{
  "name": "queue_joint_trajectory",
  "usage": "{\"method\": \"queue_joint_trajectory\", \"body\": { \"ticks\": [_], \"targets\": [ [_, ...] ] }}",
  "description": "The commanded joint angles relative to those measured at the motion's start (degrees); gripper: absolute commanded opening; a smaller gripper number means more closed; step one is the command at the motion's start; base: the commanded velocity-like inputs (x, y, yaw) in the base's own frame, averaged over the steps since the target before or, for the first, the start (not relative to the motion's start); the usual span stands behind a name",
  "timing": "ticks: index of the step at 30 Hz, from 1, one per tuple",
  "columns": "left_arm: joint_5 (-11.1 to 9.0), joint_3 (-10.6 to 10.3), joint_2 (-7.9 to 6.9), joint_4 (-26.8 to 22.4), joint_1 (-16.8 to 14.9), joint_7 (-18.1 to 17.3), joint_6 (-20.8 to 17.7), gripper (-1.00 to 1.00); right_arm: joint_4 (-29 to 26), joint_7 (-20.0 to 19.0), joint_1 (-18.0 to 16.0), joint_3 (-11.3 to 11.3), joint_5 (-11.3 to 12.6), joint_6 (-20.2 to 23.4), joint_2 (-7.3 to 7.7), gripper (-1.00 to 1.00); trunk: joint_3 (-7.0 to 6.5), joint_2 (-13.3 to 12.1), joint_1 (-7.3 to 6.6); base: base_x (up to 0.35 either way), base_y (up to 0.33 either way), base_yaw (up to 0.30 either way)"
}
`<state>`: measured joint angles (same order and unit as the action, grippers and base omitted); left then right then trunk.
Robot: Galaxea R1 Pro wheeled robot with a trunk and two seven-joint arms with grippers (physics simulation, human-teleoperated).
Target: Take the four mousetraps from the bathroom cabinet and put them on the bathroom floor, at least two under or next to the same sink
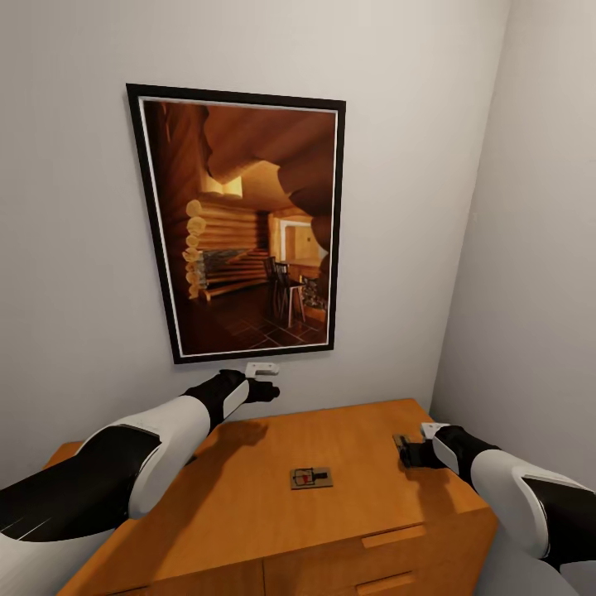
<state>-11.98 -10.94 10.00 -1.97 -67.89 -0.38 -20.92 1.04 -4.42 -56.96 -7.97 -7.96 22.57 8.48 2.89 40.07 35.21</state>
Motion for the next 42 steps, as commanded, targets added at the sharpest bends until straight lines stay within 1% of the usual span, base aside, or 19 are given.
{"method": "queue_joint_trajectory", "body": {
  "ticks": [1,9,10,14,17,23,42],
  "targets": [
    [-0.5,-0.49,0.0,-0.05,-0.05,-0.04,-0.26,1.0,0.1,-0.13,-0.08,-0.29,-0.51,0.11,0.03,-1.0,0.11,0.09,0.02,0.0,0.0,0.0],
    [-0.47,-0.49,0.0,-0.17,-0.05,0.01,-0.33,1.0,-0.42,-0.56,-0.08,-0.23,-0.72,-1.16,0.35,-1.0,0.11,0.09,0.02,0.0,0.0,0.0],
    [-0.41,-0.49,0.0,-0.5,-0.05,0.01,-0.34,1.0,-31.46,-1.0,-0.08,-0.03,-0.55,22.78,0.75,-1.0,0.11,0.09,0.02,0.0,0.0,0.0],
    [-0.41,-0.49,0.0,-0.55,-0.05,-0.04,-0.33,1.0,-36.06,-1.02,-0.08,-0.09,-0.44,26.2,0.75,-1.0,0.11,0.09,0.02,0.0,0.0,0.0],
    [-0.41,-0.49,0.0,-0.56,-0.05,-0.05,-0.34,1.0,-37.38,-1.02,-0.08,-0.11,-0.41,27.19,0.7,-1.0,0.11,0.09,0.02,0.0,0.0,0.0],
    [-0.41,-0.49,0.0,-0.57,-0.05,-0.06,-0.29,1.0,-38.15,-1.03,-0.08,-0.18,-0.38,27.77,0.7,-1.0,0.11,0.09,0.02,0.0,0.0,0.0],
    [-0.38,-0.49,0.0,-0.57,-0.05,-0.08,-0.28,1.0,-38.08,-1.15,-0.08,-0.21,-0.3,27.82,0.68,-1.0,0.11,0.09,0.02,0.0,0.0,0.0]
  ]
}}
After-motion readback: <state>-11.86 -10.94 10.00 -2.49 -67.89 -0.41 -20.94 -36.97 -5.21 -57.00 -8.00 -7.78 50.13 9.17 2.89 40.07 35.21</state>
